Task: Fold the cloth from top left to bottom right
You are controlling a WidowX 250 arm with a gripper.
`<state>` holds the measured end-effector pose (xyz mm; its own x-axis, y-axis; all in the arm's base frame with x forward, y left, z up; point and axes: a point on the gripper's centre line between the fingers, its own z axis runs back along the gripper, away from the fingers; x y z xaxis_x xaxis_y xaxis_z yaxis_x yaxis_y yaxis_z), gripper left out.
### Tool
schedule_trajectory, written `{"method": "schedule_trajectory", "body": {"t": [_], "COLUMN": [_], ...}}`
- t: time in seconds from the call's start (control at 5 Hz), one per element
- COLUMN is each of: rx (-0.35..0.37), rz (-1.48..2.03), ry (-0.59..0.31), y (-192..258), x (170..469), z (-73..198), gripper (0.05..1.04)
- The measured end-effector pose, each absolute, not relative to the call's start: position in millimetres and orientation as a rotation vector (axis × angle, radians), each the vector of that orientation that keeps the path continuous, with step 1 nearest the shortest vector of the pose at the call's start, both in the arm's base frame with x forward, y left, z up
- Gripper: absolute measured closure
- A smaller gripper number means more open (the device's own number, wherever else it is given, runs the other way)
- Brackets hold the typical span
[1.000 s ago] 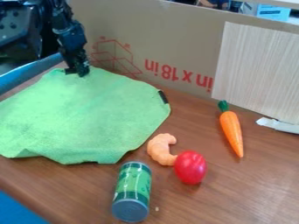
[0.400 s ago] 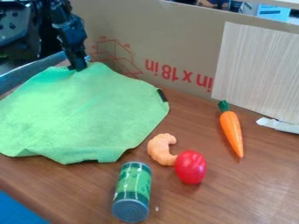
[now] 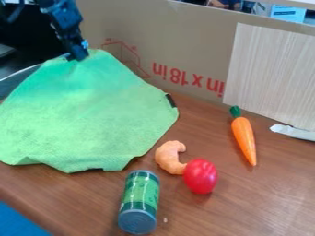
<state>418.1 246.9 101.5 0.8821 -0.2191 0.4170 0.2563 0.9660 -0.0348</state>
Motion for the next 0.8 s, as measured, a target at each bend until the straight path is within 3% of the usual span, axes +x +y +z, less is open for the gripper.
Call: {"method": "schedule_trajectory", "body": {"t": [0.4,0.8], "rx": [-0.121,-0.115], "rz": [-0.365,-0.493], "ry": [-0.502,-0.497], "y": [209,181], "x": [371,324], "z": [123,109], "gripper": [1.017,1.017]}}
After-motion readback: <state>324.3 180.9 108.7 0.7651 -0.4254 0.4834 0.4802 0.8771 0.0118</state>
